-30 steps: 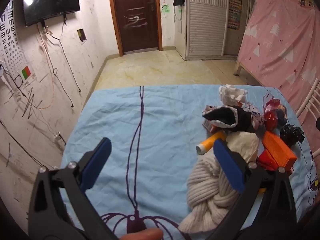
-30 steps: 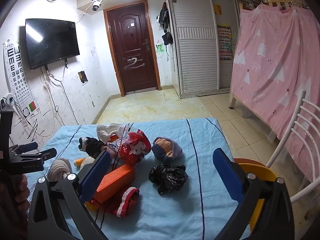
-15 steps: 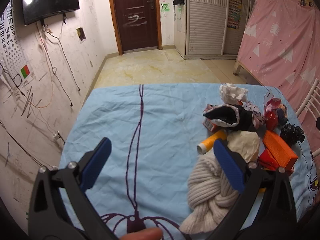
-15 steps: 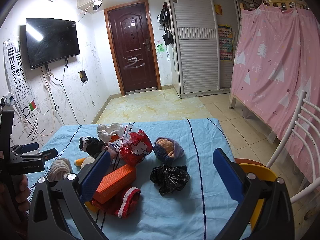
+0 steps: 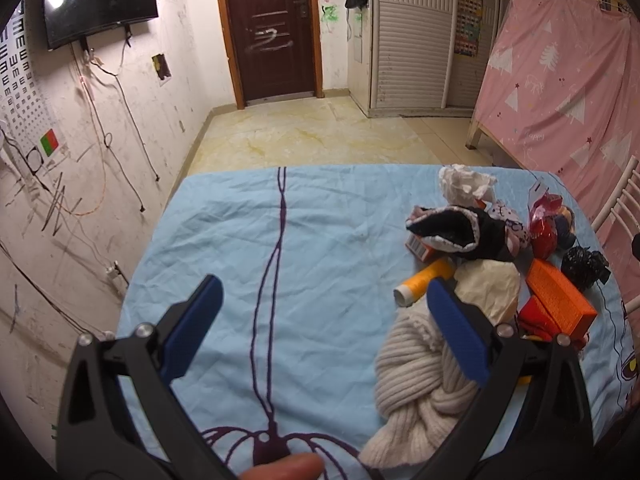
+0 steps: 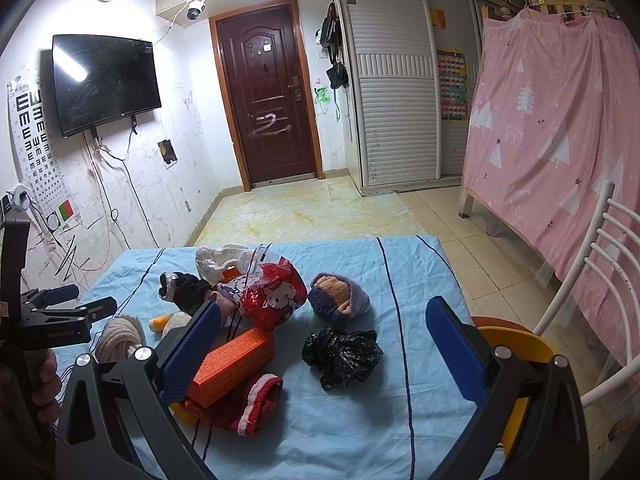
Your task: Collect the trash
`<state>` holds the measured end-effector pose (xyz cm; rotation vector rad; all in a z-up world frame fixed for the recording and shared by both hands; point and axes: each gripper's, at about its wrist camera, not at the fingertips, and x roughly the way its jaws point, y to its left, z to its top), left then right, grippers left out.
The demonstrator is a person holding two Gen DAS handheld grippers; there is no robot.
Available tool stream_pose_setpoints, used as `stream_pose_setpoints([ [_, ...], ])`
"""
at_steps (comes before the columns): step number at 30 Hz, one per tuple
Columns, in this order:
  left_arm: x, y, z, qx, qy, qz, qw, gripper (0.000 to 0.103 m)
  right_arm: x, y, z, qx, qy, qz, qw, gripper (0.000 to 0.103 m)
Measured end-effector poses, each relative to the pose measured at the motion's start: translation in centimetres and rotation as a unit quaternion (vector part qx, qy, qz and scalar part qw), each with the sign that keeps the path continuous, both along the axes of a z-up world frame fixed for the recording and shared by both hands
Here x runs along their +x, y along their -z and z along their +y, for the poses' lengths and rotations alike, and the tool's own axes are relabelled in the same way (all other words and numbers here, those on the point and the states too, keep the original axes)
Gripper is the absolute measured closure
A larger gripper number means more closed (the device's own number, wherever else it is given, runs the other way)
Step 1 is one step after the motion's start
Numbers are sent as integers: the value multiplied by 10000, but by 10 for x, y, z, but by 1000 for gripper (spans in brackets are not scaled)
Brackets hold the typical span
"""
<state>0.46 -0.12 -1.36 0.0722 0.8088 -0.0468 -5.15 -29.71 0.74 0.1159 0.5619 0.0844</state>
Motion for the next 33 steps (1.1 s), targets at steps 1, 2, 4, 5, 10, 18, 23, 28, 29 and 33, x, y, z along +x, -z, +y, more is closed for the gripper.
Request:
stream_pose_setpoints([
  [1, 0, 0, 0, 0, 2, 3, 10000, 5, 0, 0, 0, -4, 5, -4, 10000, 8],
  [2, 0, 0, 0, -7, -4, 1, 10000, 5, 0, 0, 0, -1, 4, -5, 10000, 8],
  [4, 0, 0, 0, -7, 0, 0, 10000, 5, 0, 0, 0, 1, 3, -2, 10000, 8],
  [5, 0, 0, 0, -8, 0, 0, 10000, 5, 0, 0, 0, -2, 5, -3, 10000, 8],
  [10, 0, 0, 0, -4, -2, 2, 10000, 5, 0, 0, 0, 4, -2, -2, 10000, 8],
  [18, 0, 0, 1, -13, -9, 22, 10000, 5, 0, 1, 1, 4, -11, -1, 10000, 8],
  [23, 1, 1, 2, -10, -12, 32, 10000, 5, 1, 2, 2, 0, -16, 5, 10000, 8],
  [28, 1, 0, 2, -18, -11, 37, 10000, 5, 2, 4, 2, 8, -26, 15, 10000, 8],
  [29, 1, 0, 2, -16, -14, 36, 10000, 5, 2, 4, 2, 13, -28, 16, 10000, 8],
  [33, 1, 0, 2, -14, -13, 35, 10000, 5, 4, 6, 2, 13, -30, 29, 10000, 8],
])
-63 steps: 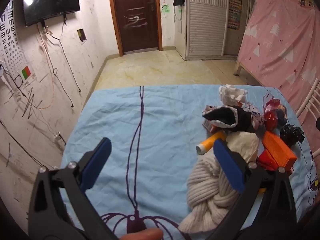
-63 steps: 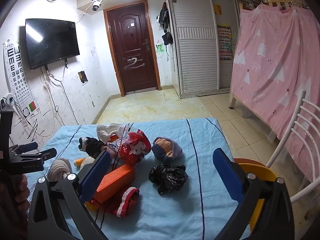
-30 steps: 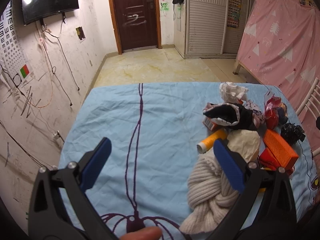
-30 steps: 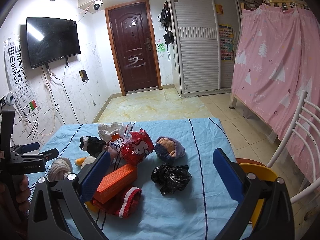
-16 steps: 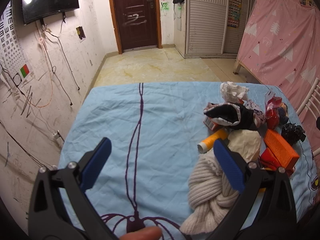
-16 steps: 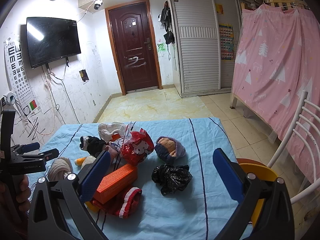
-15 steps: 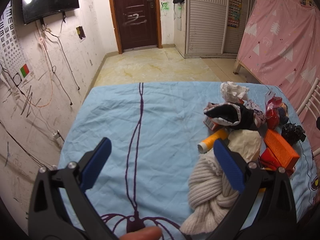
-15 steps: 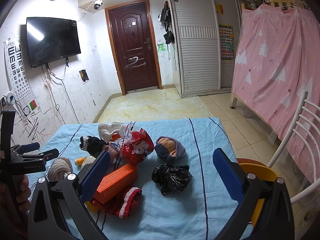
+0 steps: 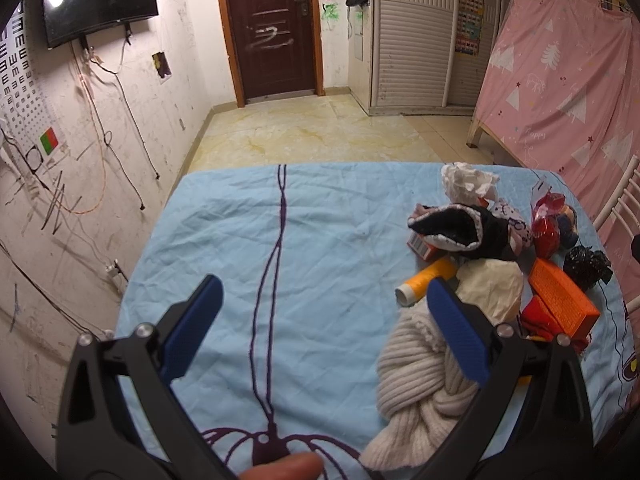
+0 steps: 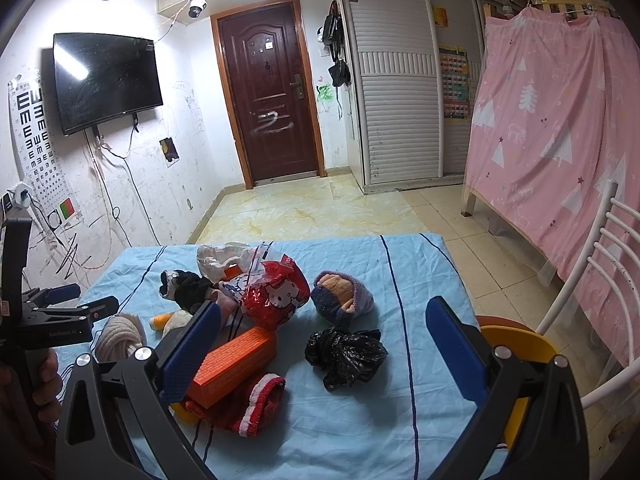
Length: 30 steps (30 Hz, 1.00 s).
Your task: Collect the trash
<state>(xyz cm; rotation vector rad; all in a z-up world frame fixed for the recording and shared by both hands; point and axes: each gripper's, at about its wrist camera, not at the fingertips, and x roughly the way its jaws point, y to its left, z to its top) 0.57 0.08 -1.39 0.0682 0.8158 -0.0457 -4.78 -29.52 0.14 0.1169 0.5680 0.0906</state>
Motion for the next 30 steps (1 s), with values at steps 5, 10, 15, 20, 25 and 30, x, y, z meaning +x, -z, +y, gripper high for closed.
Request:
stream_pose_setpoints([
  [5, 0, 0, 0, 8, -3, 0, 10000, 5, 0, 0, 0, -1, -2, -2, 10000, 8],
  [10, 0, 0, 0, 8, -4, 5, 10000, 5, 1, 1, 1, 1, -6, 11, 10000, 8],
  [15, 0, 0, 0, 13, -8, 3, 10000, 5, 3, 5, 0, 20, -10, 22, 10000, 8],
  [20, 0, 0, 0, 0, 3, 10, 10000, 5, 4, 9, -2, 59, -58, 54, 10000, 8],
  [25, -1, -2, 7, -524, 285, 199, 9980, 5, 5, 16, -8, 152, -201, 197, 9995, 8],
  [30, -7, -2, -4, -504, 513, 235, 9971, 5, 5, 23, -11, 227, -517, 274, 9980, 8],
])
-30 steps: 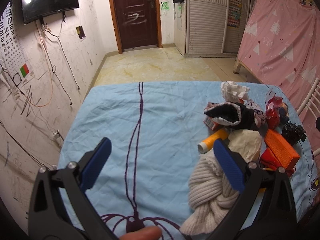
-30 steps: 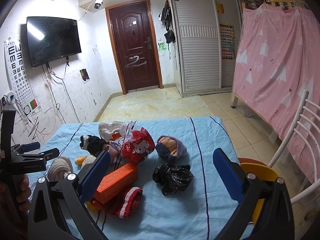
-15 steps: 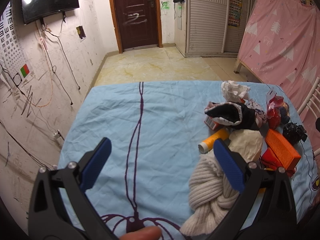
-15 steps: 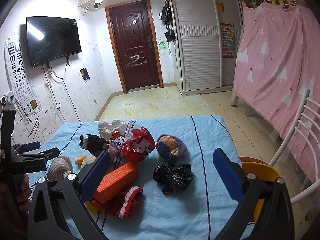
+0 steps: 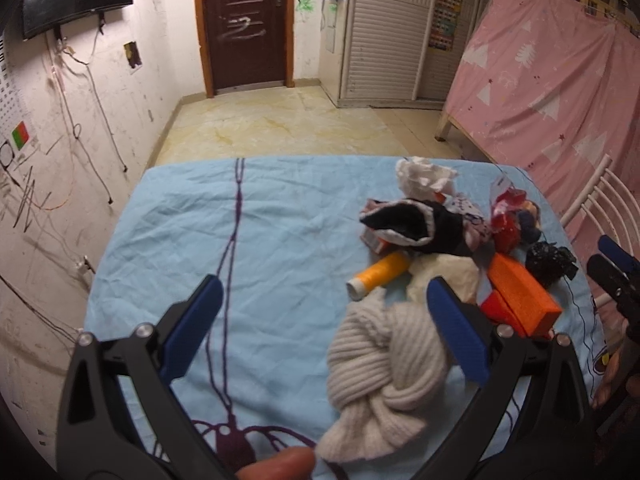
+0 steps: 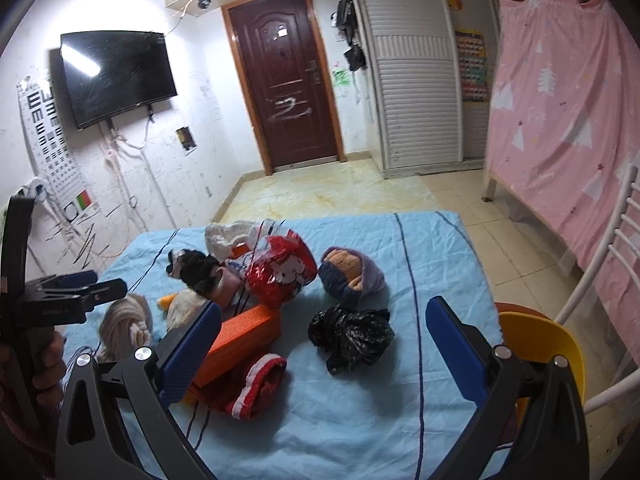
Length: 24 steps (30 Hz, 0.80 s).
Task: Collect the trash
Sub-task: 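Grasp the white knit yarn bundle with the left tool while the right tool grasps the black plastic bag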
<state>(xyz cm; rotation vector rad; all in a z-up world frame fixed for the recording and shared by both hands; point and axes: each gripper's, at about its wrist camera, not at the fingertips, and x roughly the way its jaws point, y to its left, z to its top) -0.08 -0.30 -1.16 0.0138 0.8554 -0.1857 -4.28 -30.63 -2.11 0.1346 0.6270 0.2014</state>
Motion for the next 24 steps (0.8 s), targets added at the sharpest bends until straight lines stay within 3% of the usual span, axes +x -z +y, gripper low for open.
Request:
stream_pose_setpoints([
  [6, 1, 0, -27, 57, 367, 165, 9992, 10, 10, 6, 4, -34, -400, 225, 9989, 8],
  [10, -4, 2, -37, 199, 654, 334, 9971, 11, 23, 14, -2, -213, -271, 496, 9982, 12],
  [15, -10, 14, -35, 271, 842, 570, 9945, 18, 38, 27, -6, -413, -262, 875, 9950, 34],
  [19, -8, 27, -30, -10, 1009, 939, 9904, 22, 48, 39, -3, -626, -284, 1093, 9916, 41],
  [24, -11, 29, -35, -84, 1161, 997, 9882, 37, 56, 51, -5, -550, -431, 1225, 9900, 71],
])
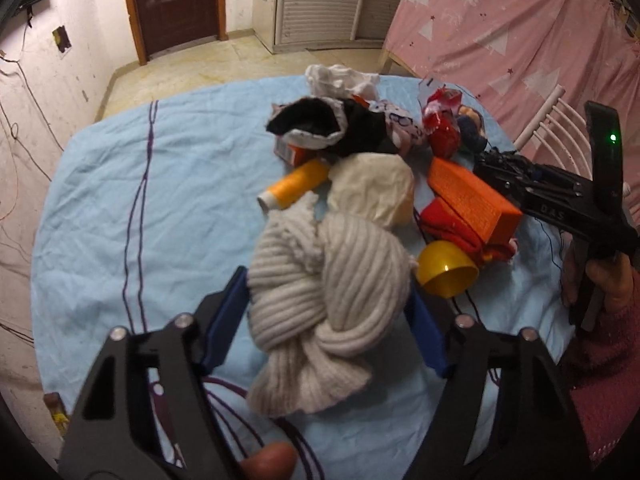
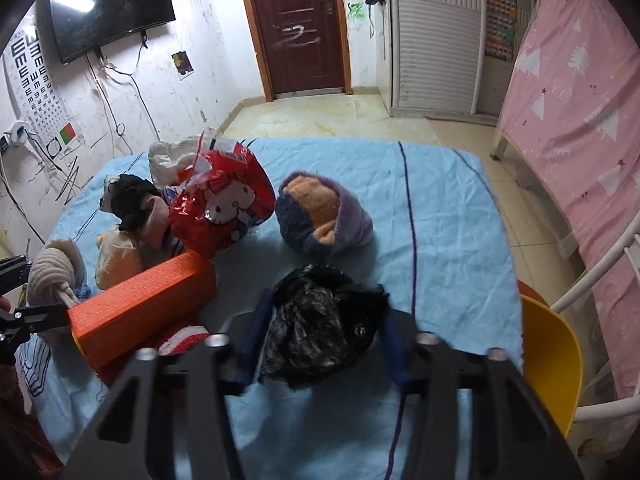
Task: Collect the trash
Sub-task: 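Grasp the white knit yarn bundle with the left tool while the right tool grasps the black plastic bag, then carry both items to the yellow bin and open both tools to drop them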
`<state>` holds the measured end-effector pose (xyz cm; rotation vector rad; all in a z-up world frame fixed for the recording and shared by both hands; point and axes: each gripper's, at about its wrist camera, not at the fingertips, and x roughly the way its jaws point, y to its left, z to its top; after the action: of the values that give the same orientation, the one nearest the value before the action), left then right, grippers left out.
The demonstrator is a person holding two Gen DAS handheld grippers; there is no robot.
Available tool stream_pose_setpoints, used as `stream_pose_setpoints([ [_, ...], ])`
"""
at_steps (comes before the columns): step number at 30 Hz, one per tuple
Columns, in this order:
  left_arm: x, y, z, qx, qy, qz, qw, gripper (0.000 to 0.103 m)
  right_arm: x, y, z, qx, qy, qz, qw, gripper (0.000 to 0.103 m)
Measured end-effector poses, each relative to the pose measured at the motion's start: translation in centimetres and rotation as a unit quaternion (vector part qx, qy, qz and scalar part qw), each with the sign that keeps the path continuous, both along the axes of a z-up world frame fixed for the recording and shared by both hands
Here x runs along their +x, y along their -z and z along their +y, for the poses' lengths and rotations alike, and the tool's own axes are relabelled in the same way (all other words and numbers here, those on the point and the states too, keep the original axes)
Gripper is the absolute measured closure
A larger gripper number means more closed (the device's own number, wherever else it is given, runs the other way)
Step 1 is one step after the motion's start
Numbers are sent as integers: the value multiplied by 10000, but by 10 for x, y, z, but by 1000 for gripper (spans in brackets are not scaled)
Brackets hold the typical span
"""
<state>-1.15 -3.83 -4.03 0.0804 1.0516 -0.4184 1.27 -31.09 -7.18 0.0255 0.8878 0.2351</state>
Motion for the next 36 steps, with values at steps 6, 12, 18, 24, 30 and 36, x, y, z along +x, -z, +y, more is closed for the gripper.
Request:
stream_pose_setpoints([
  [6, -6, -3, -4, -47, 96, -55, 9999, 50, -5, -4, -7, 193, -65, -122, 9997, 79],
  [12, -12, -32, -15, 215, 53, -499, 9985, 51, -19, -28, -32, 409, 92, -525, 9977, 79],
  [18, -13, -73, -70, 317, 623, -962, 9929, 51, -32, -48, -87, 415, 649, -867, 9932, 79],
  [24, -11, -91, -147, 282, 1381, -1073, 9842, 50, -55, -46, -147, 259, 1303, -980, 9863, 79],
  [30, 2, -89, -225, 176, 1905, -804, 9782, 50, -64, -17, -198, 353, 1751, -748, 9811, 79],
  [36, 22, -74, -299, -21, 2187, -77, 9758, 50, -61, 19, -217, 564, 1861, -396, 9801, 79],
])
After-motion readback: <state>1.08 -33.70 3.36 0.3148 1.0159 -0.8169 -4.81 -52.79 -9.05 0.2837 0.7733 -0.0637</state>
